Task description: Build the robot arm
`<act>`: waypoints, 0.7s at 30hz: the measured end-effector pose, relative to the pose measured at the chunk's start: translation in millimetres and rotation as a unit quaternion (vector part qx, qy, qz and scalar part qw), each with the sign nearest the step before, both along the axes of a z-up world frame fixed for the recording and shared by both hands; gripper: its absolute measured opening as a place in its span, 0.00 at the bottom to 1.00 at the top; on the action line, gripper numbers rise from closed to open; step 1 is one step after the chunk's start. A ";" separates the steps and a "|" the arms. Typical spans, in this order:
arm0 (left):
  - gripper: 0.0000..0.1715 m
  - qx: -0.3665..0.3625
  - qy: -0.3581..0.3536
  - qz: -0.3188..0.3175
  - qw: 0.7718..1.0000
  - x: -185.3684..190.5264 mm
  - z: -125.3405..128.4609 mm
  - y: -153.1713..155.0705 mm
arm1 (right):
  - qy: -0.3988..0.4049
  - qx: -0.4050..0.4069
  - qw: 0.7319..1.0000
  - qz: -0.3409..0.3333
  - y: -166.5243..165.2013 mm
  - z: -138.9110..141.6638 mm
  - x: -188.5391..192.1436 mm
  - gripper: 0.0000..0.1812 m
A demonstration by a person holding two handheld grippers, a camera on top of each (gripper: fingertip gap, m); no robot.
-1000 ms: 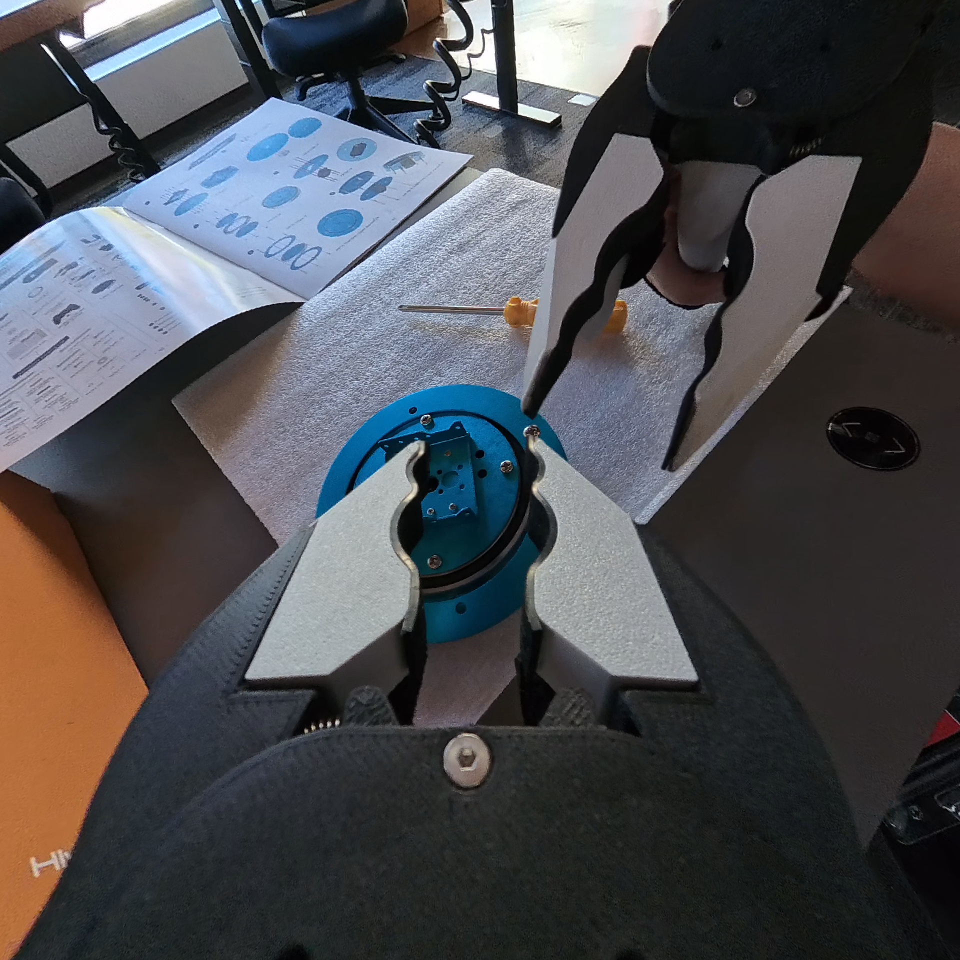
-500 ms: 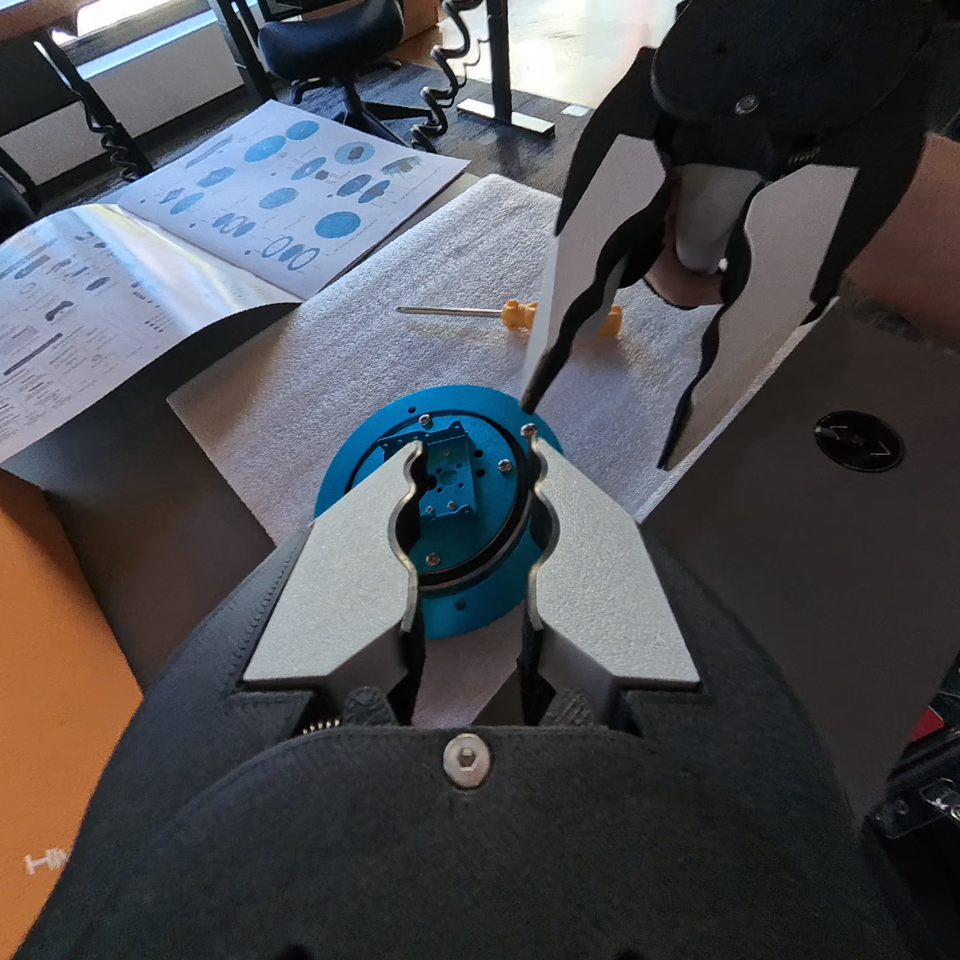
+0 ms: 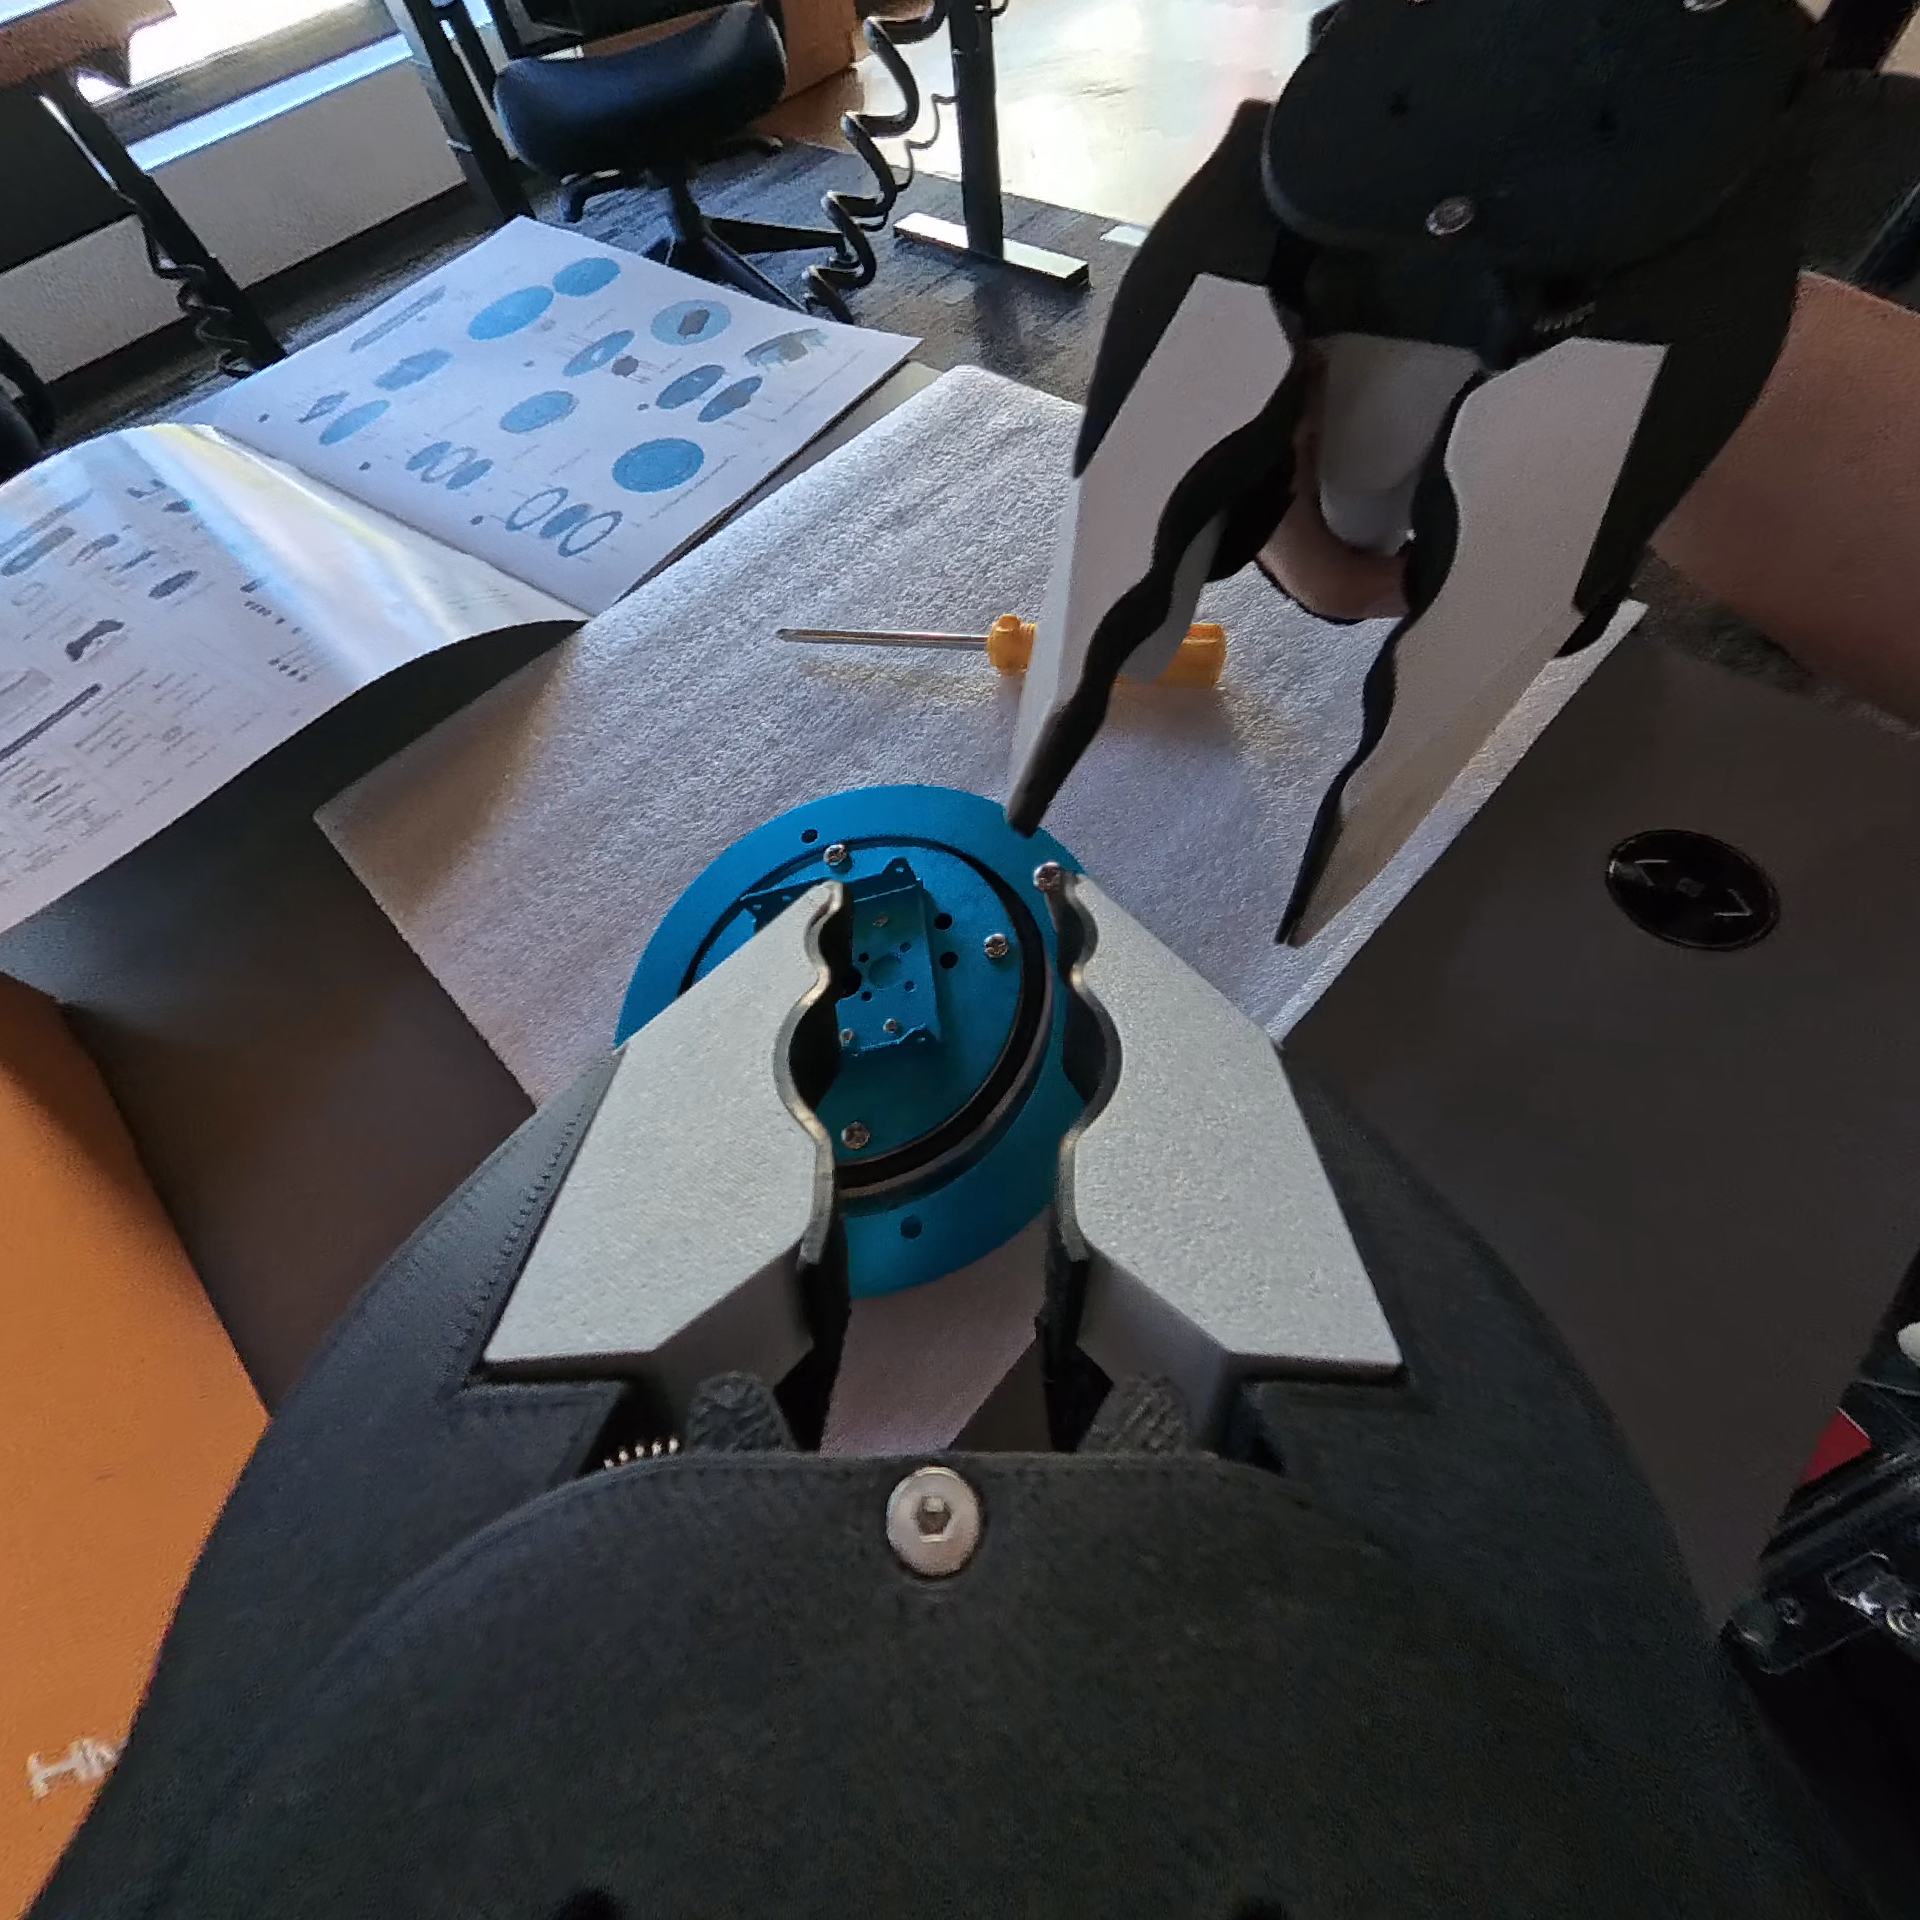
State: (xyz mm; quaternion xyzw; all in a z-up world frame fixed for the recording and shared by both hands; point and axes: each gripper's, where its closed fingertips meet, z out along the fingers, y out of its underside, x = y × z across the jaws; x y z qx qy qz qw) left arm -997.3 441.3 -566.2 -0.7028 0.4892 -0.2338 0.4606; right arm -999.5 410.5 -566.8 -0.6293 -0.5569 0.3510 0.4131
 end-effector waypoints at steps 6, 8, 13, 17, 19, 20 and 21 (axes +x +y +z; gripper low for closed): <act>0.23 0.003 0.020 0.006 1.000 2.0 -5.8 2.7 | -0.019 0.002 1.000 0.011 -2.1 -6.9 -5.2 0.28; 0.21 0.008 0.026 0.015 1.000 -2.0 -6.6 5.8 | -0.018 -0.002 1.000 0.007 -2.9 -6.0 -1.3 0.26; 0.22 0.002 0.018 0.015 1.000 -6.1 -4.9 5.5 | -0.011 0.001 1.000 -0.003 -0.9 -3.0 3.9 0.26; 0.23 0.000 0.016 0.002 1.000 1.2 -4.8 1.7 | -0.018 0.003 1.000 0.004 -0.5 -5.9 -2.8 0.29; 0.23 0.001 0.020 0.007 1.000 0.8 -5.9 3.6 | -0.024 0.005 1.000 0.008 -2.3 -7.7 -3.9 0.29; 0.22 0.001 0.022 0.010 1.000 -0.5 -6.5 4.7 | -0.024 0.005 1.000 0.008 -2.9 -7.8 -3.3 0.28; 0.22 0.003 0.025 0.015 1.000 -2.7 -7.2 6.2 | -0.023 0.004 1.000 0.008 -3.7 -7.5 -2.0 0.27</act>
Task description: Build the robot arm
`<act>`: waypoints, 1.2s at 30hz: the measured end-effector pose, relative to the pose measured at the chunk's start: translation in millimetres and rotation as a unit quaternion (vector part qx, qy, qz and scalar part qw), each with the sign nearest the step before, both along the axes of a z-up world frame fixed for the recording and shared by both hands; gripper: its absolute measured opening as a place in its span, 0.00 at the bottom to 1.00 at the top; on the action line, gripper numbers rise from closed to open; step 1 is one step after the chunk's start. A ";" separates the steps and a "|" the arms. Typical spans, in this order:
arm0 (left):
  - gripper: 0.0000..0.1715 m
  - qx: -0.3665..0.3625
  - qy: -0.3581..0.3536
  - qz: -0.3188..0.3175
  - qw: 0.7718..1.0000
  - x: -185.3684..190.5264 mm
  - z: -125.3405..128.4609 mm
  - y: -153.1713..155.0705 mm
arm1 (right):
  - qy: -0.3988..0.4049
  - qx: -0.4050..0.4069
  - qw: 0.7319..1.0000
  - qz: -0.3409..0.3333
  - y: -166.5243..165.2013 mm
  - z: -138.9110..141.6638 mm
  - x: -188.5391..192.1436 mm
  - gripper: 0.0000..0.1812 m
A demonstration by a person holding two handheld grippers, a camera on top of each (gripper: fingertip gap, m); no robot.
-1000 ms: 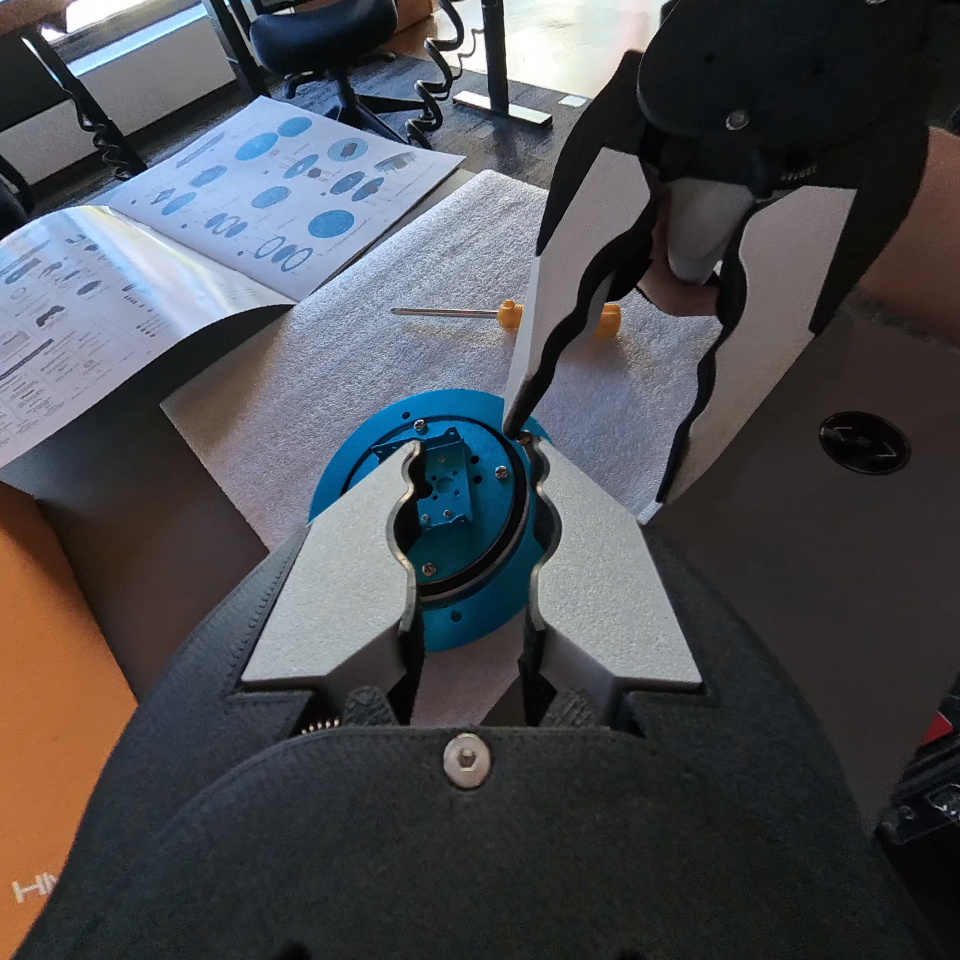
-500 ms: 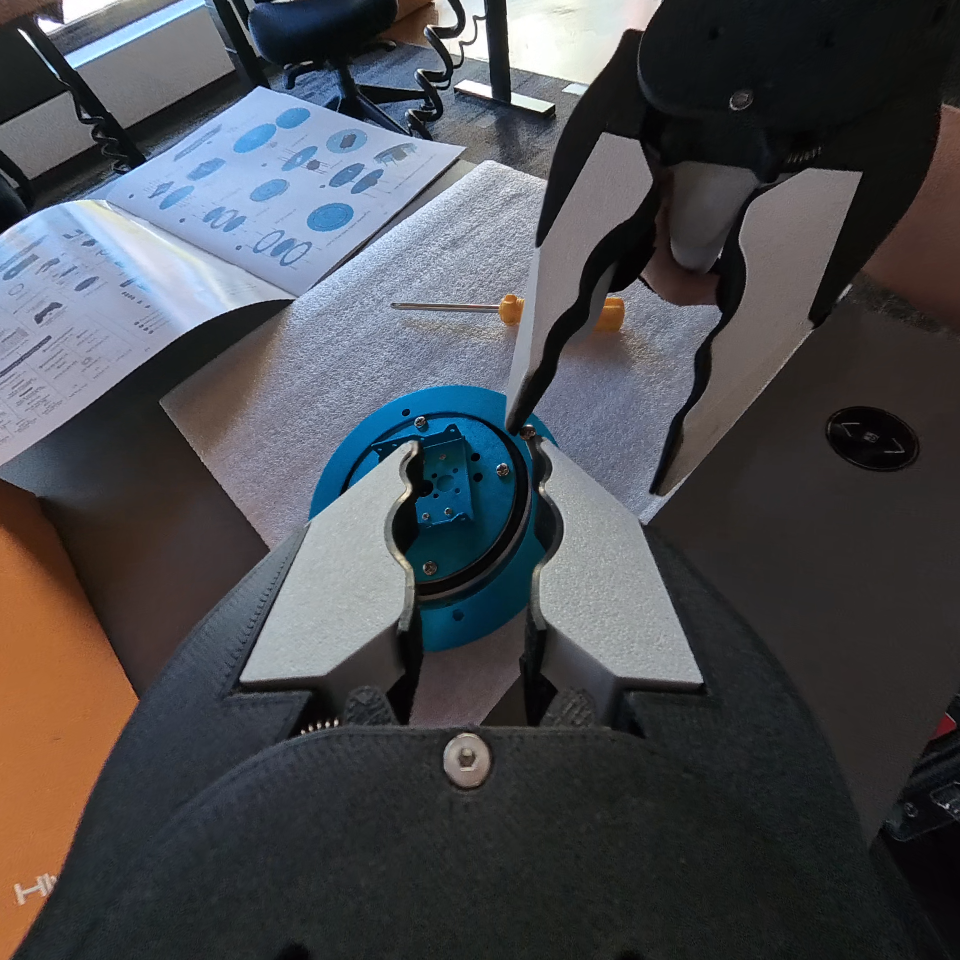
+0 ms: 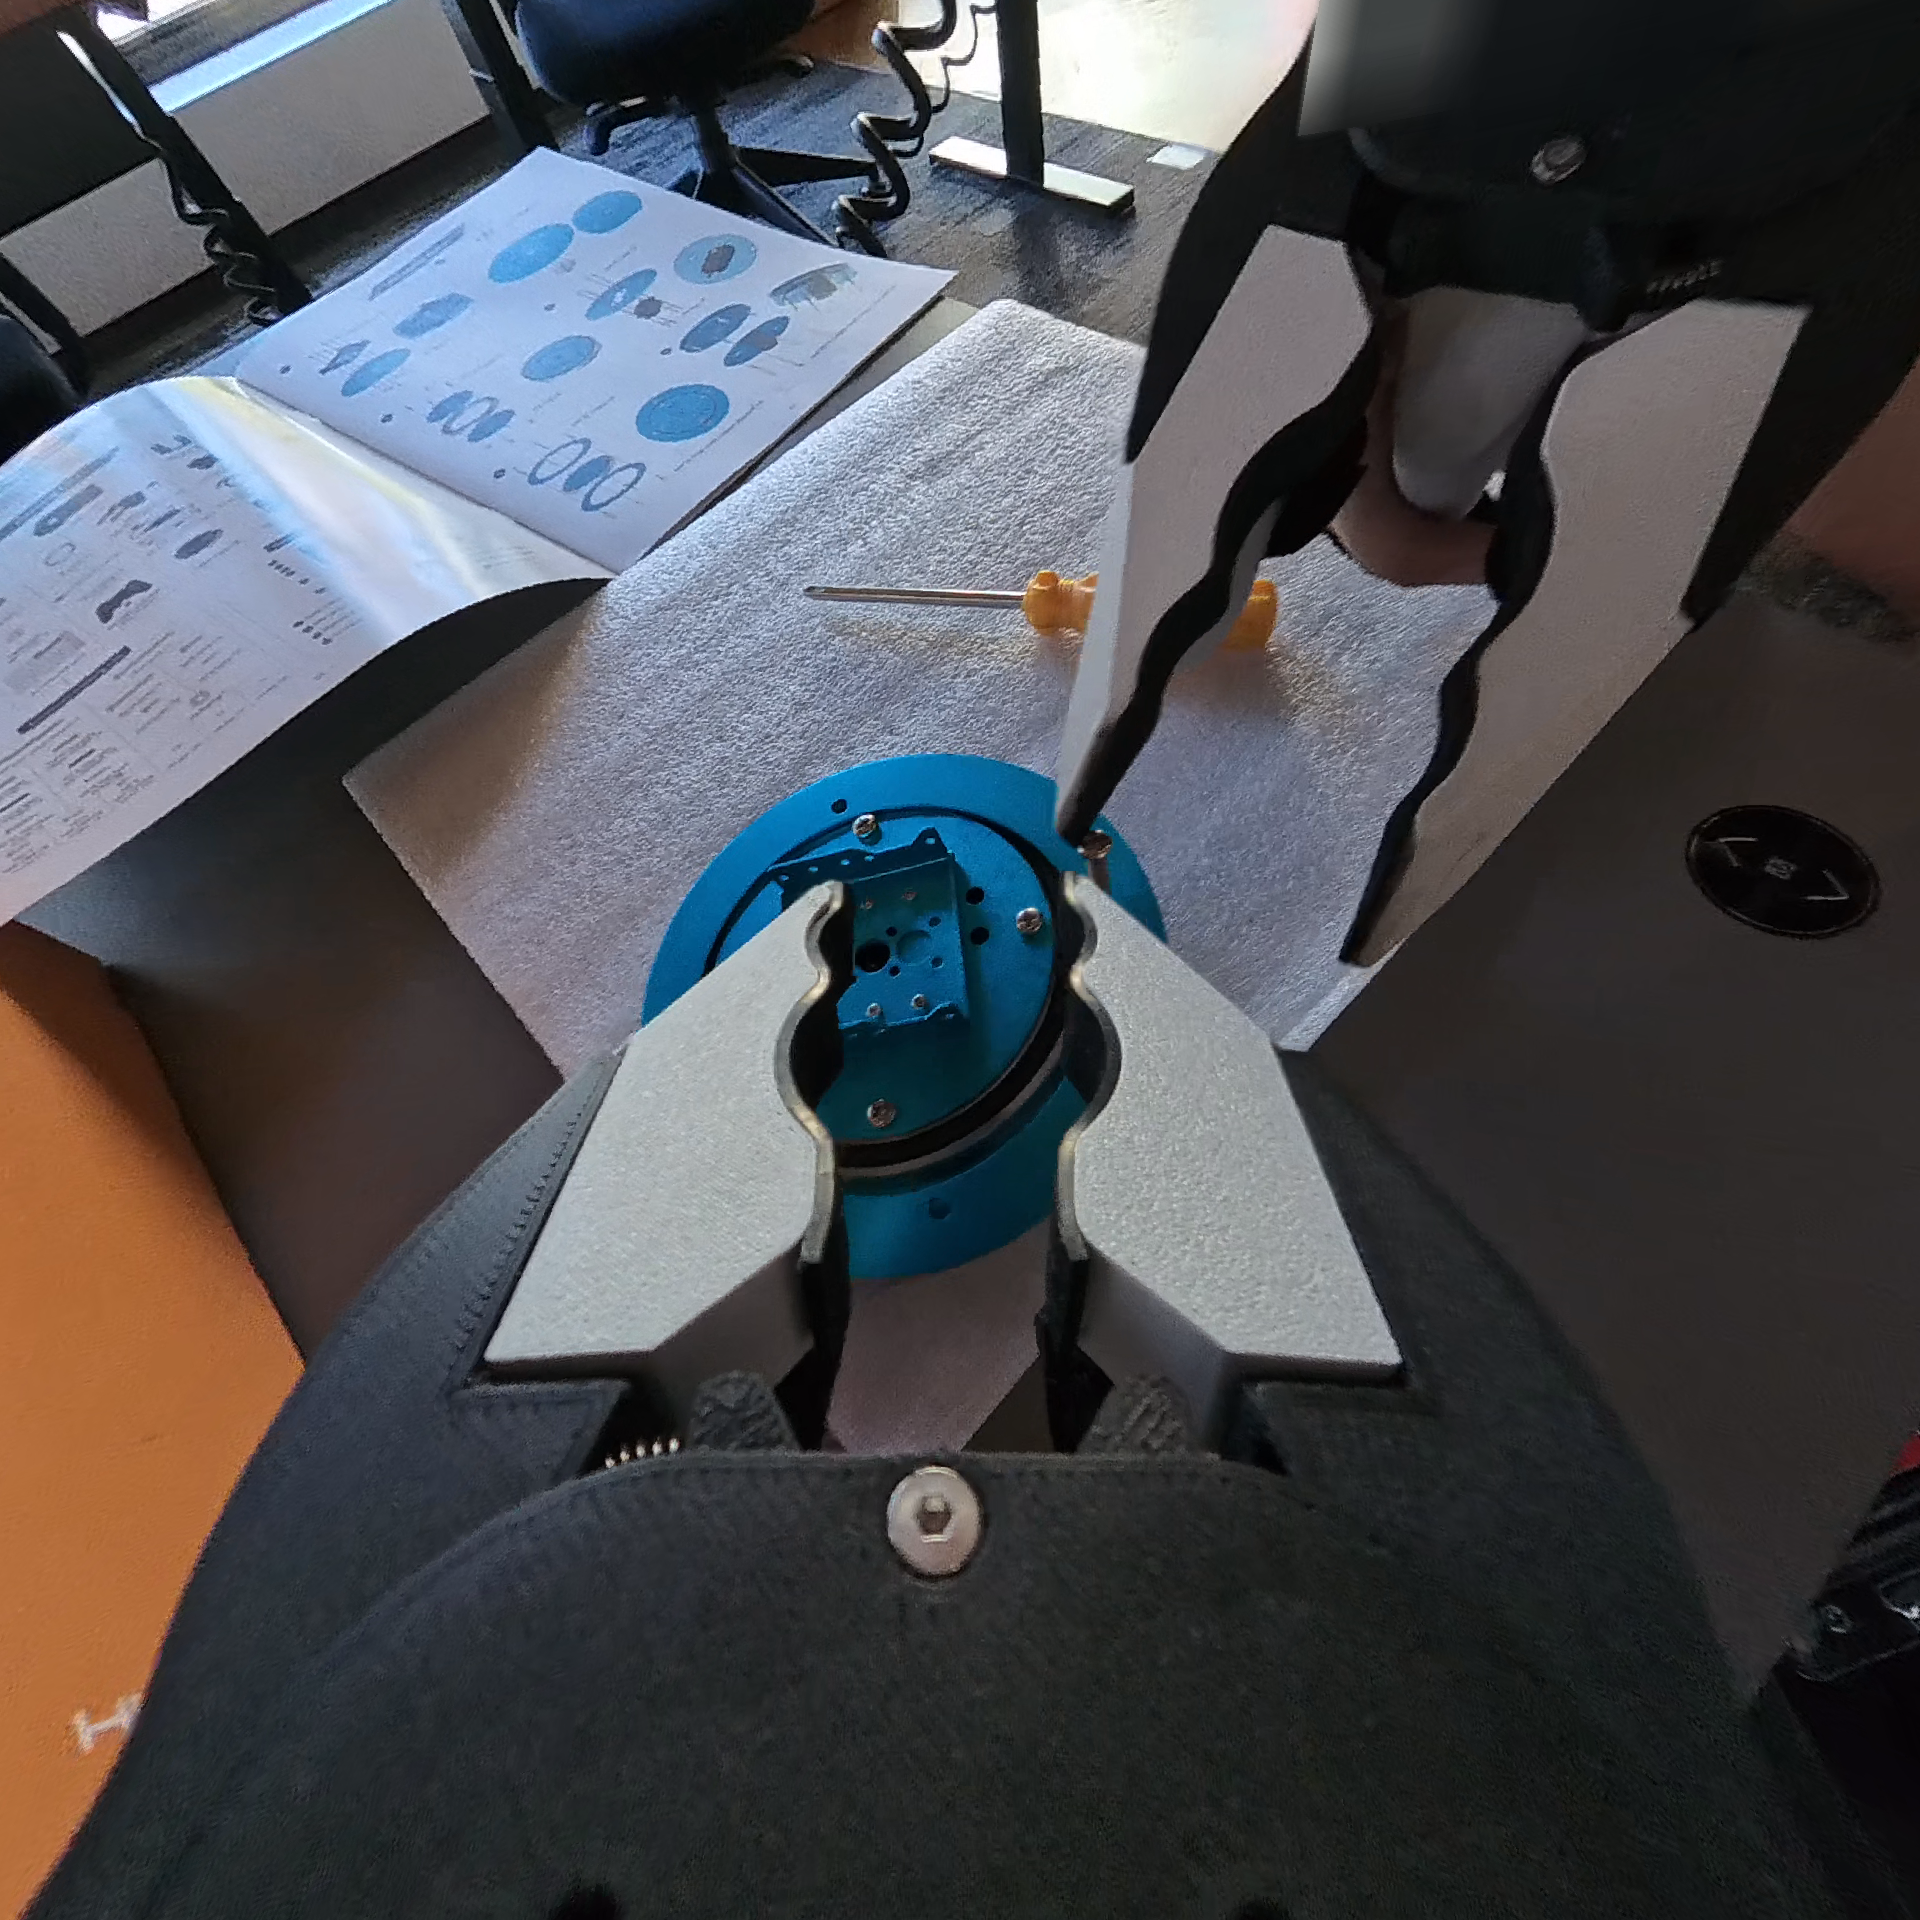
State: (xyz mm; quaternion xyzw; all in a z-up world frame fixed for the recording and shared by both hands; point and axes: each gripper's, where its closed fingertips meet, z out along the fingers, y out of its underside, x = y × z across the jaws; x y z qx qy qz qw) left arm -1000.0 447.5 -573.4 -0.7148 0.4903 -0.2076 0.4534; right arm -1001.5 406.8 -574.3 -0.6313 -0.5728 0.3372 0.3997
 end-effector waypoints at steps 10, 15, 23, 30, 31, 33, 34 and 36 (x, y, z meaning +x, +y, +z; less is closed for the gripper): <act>0.23 -0.011 -0.018 -0.016 1.000 4.2 3.3 -6.6 | 0.003 0.006 1.000 -0.007 2.9 1.1 -0.6 0.29; 0.21 -0.011 -0.014 0.004 1.000 -0.2 2.3 -0.8 | -0.003 0.005 1.000 -0.003 -1.5 -1.5 1.3 0.27; 0.23 -0.016 -0.030 -0.011 0.999 1.7 7.2 -6.5 | 0.003 0.010 1.000 -0.013 3.6 1.6 0.7 0.29; 0.23 -0.016 -0.010 -0.002 1.000 2.3 0.9 -1.4 | -0.010 0.014 1.000 -0.006 0.5 -2.0 -0.6 0.29; 0.22 -0.011 -0.002 0.005 1.000 -0.9 -0.7 0.4 | -0.007 0.010 1.000 -0.006 -0.5 -1.2 1.6 0.27; 0.23 -0.008 0.011 0.016 1.000 -7.1 -4.1 3.4 | 0.000 0.006 1.000 -0.010 -0.6 0.9 4.7 0.27; 0.23 -0.010 0.006 0.014 1.000 -7.2 -3.5 2.4 | 0.003 0.007 1.000 -0.013 0.5 1.8 5.5 0.27; 0.23 -0.018 -0.011 0.001 1.000 -3.4 0.6 -2.4 | 0.005 0.007 1.000 -0.015 2.7 1.8 4.3 0.28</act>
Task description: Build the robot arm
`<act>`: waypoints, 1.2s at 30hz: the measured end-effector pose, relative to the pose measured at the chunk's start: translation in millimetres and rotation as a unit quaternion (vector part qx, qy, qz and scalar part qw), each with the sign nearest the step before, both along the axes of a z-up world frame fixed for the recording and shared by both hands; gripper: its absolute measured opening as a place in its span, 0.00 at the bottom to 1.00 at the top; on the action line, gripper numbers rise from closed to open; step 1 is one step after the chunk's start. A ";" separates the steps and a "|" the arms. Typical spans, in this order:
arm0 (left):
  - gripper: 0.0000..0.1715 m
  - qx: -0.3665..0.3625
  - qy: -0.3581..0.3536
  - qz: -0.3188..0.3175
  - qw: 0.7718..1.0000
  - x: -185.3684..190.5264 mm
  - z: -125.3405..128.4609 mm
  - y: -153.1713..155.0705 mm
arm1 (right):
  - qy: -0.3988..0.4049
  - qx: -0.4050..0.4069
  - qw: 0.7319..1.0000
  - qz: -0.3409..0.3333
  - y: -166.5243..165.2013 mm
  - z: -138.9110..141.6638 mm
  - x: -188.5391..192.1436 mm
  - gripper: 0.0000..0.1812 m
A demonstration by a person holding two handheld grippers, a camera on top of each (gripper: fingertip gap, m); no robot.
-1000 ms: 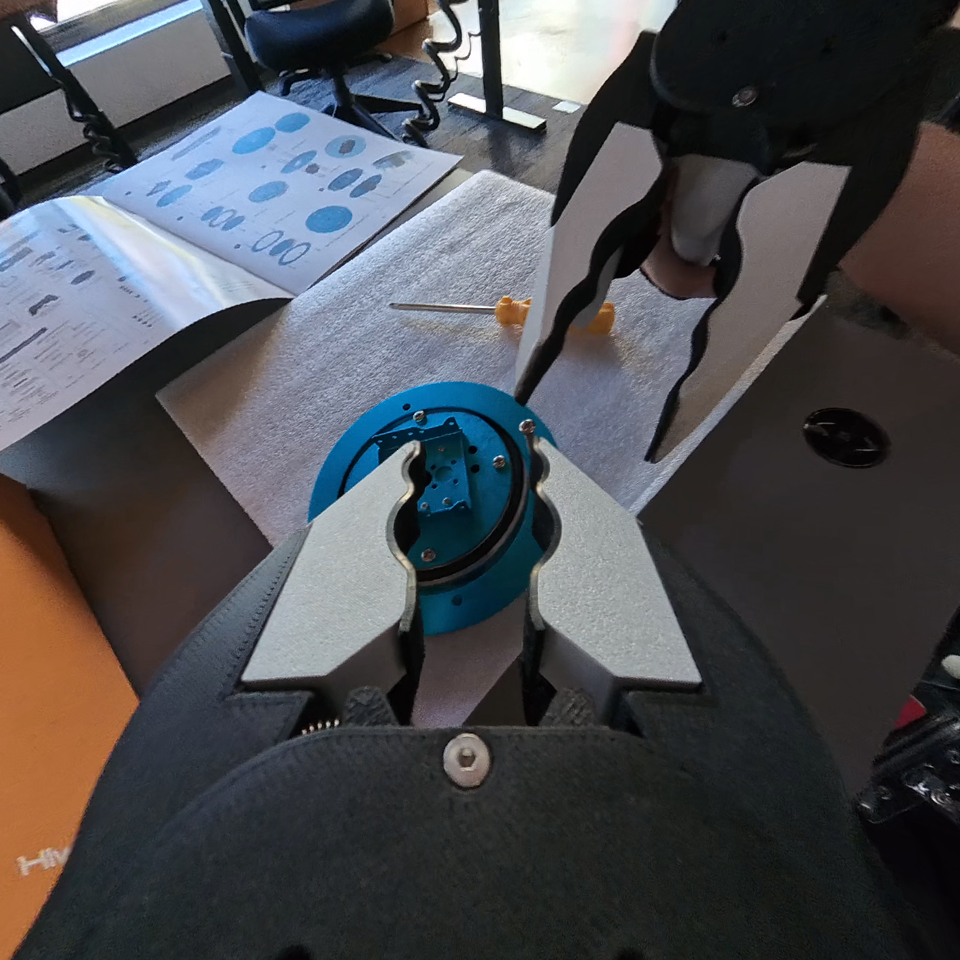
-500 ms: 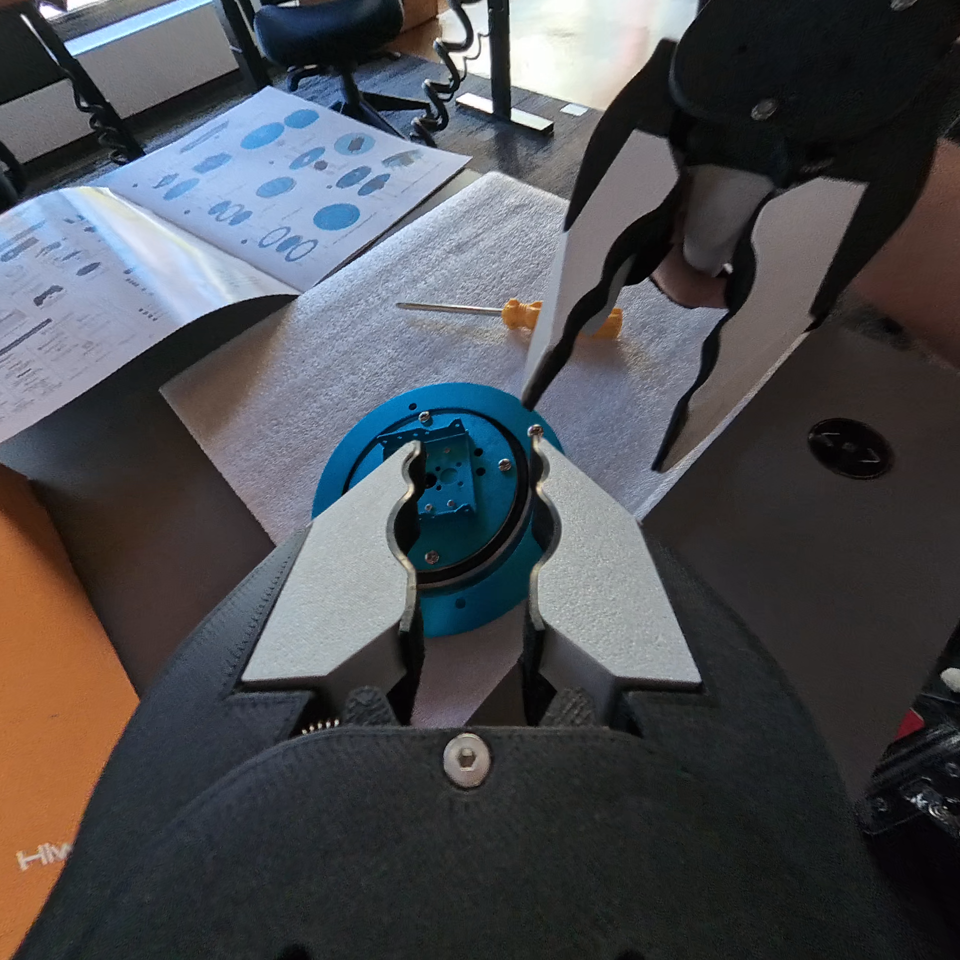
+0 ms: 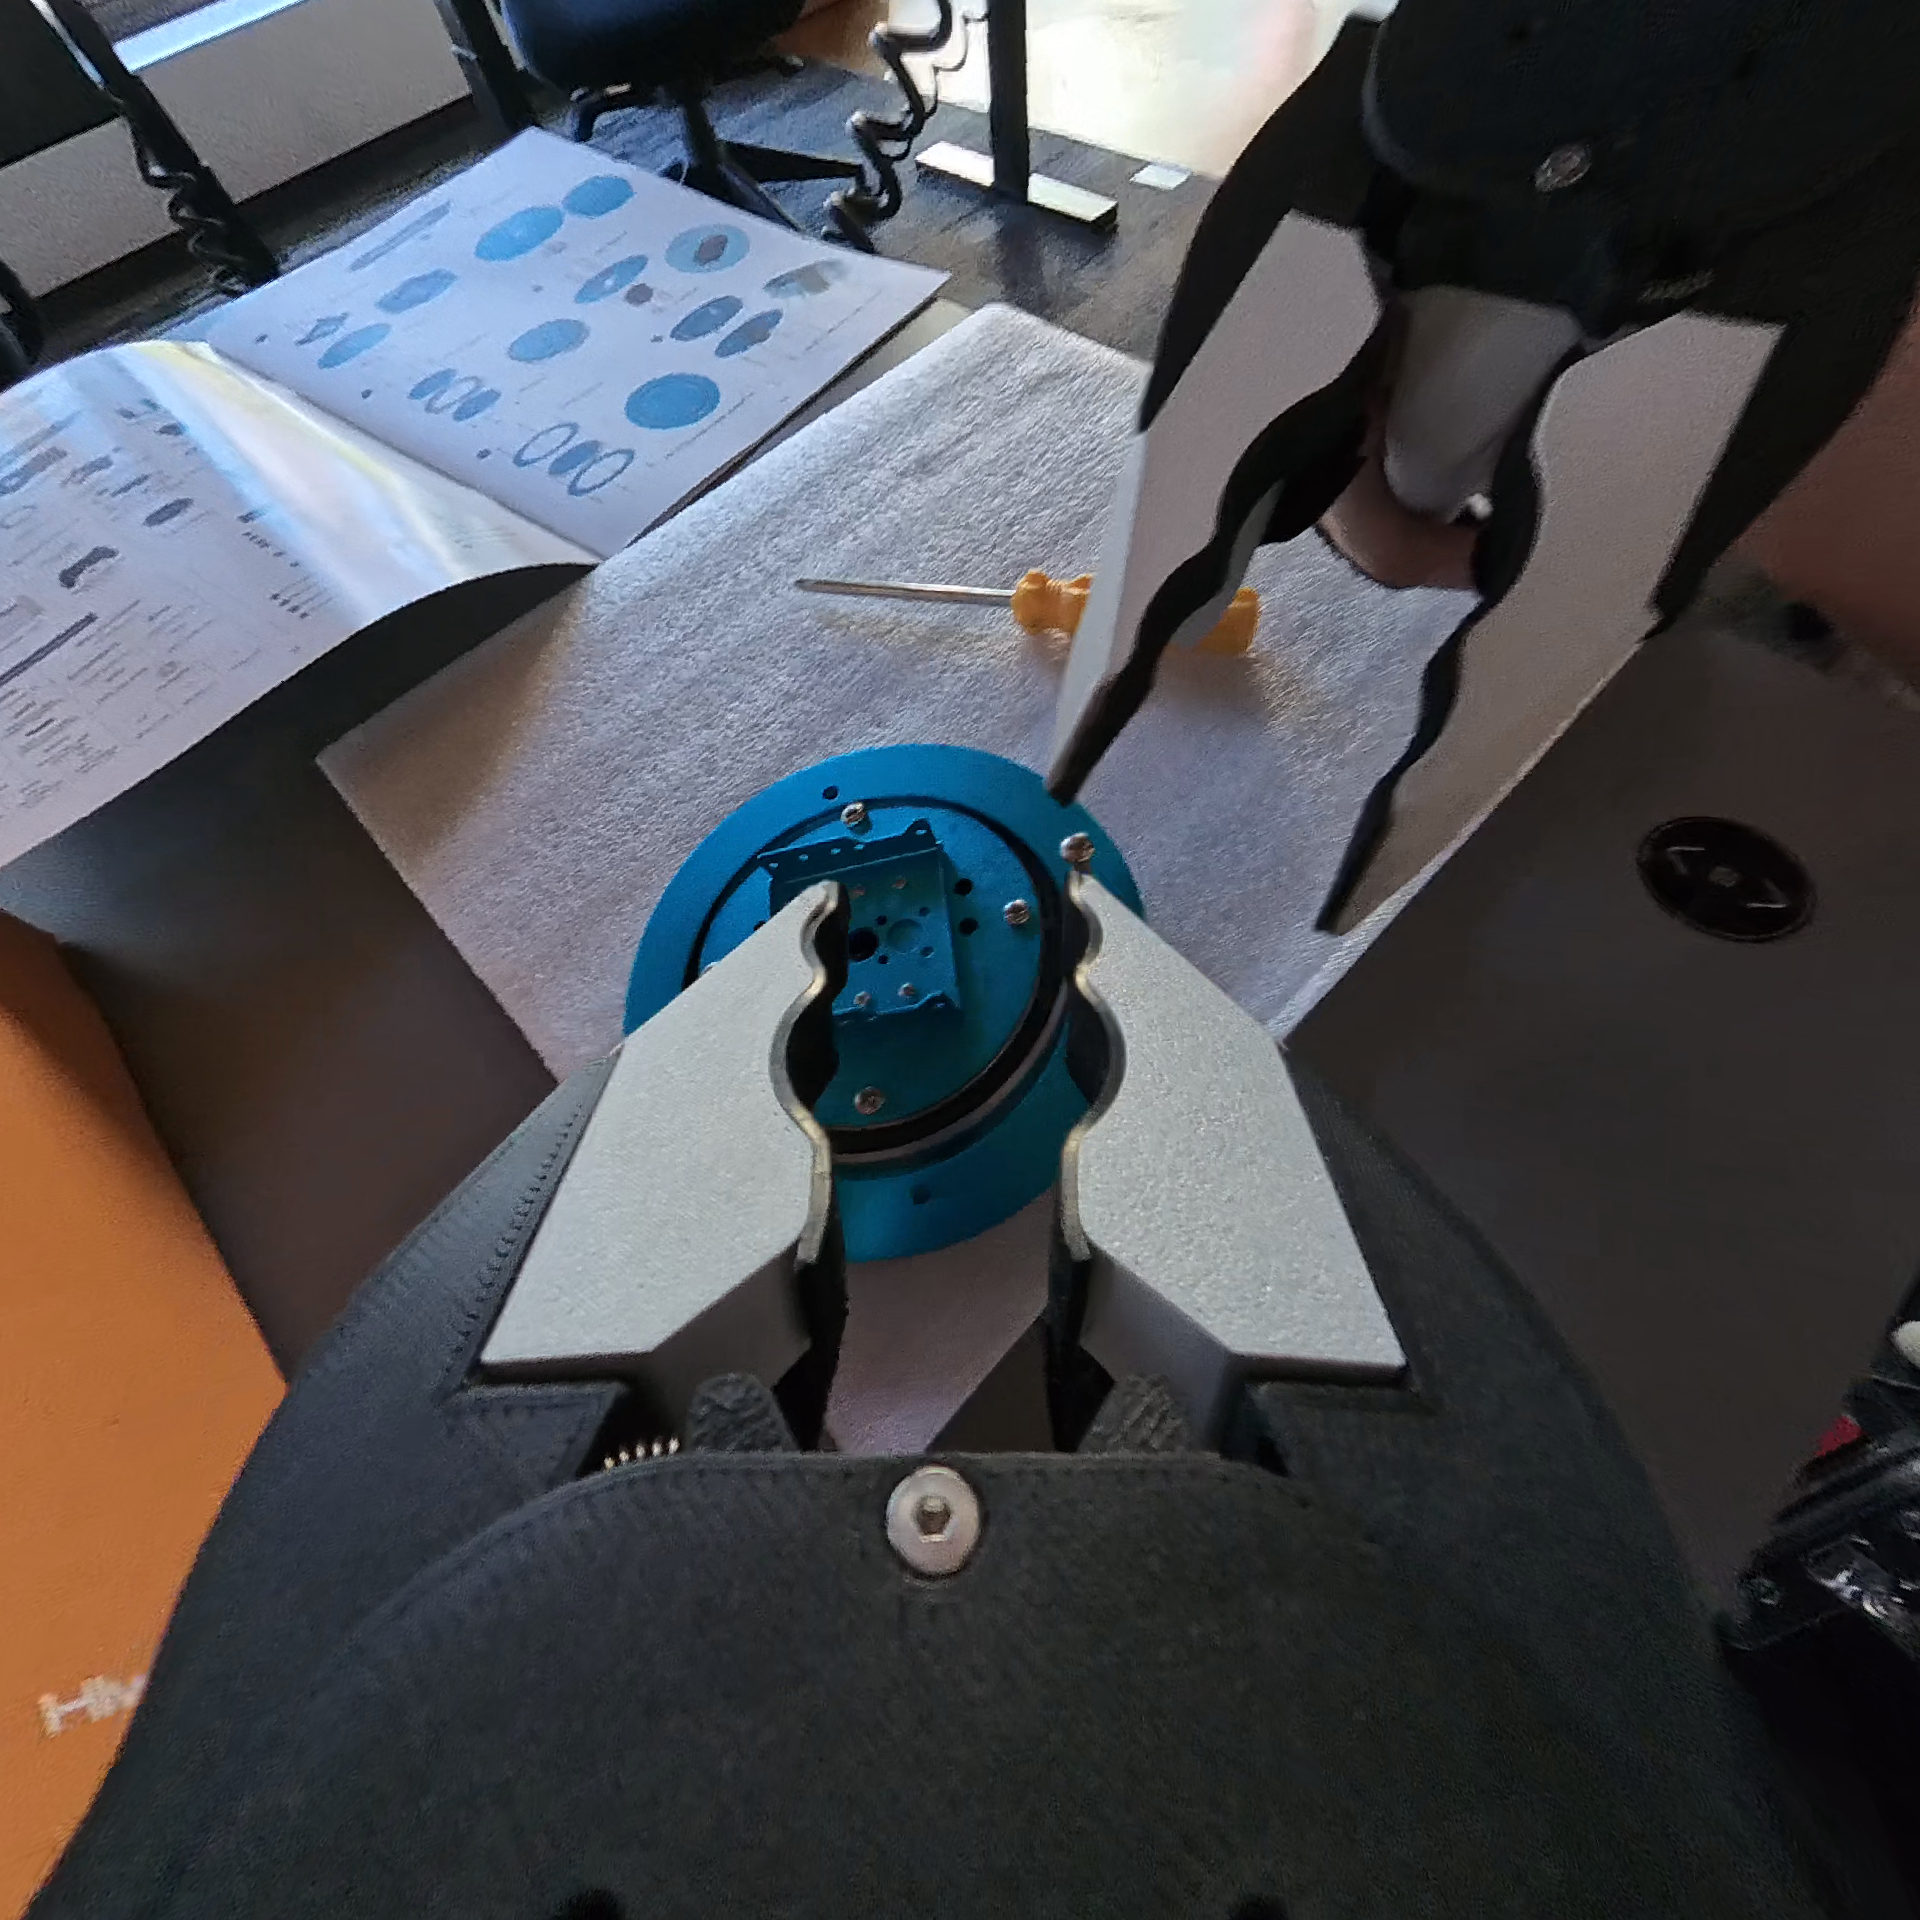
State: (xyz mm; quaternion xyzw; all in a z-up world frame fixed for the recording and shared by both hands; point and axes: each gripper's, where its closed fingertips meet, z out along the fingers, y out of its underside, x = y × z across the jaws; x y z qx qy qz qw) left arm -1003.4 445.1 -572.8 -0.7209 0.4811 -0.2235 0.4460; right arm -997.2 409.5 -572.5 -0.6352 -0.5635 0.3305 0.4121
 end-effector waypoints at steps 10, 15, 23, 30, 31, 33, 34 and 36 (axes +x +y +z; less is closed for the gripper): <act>0.22 0.007 0.011 0.013 1.000 -2.7 -1.2 7.3 | -0.011 0.001 1.000 0.009 -4.3 -3.2 0.0 0.25; 0.23 -0.007 -0.010 -0.006 1.000 -0.7 3.7 -0.2 | -0.008 0.003 1.000 -0.002 2.3 -3.1 -2.0 0.30; 0.22 0.009 0.020 0.019 1.000 -4.1 -3.6 10.2 | -0.019 0.008 1.000 0.007 -2.7 -5.8 -3.4 0.28; 0.24 -0.001 -0.020 -0.015 1.000 5.4 7.3 -3.4 | -0.004 0.011 1.000 -0.006 2.9 0.9 -1.8 0.29; 0.24 -0.001 -0.016 -0.017 1.000 7.5 5.8 -3.5 | -0.005 0.013 1.000 -0.003 2.6 0.6 -3.8 0.29; 0.25 0.000 -0.002 -0.014 1.000 8.9 0.6 -1.4 | -0.010 0.012 1.000 0.003 1.0 -1.5 -7.2 0.30; 0.25 0.002 0.002 -0.008 1.000 8.2 -0.5 0.5 | -0.014 0.012 1.000 0.006 -0.2 -3.1 -7.9 0.30; 0.26 0.000 0.002 -0.003 1.000 6.4 -0.7 1.9 | -0.018 0.013 1.000 0.006 -1.8 -4.9 -7.0 0.30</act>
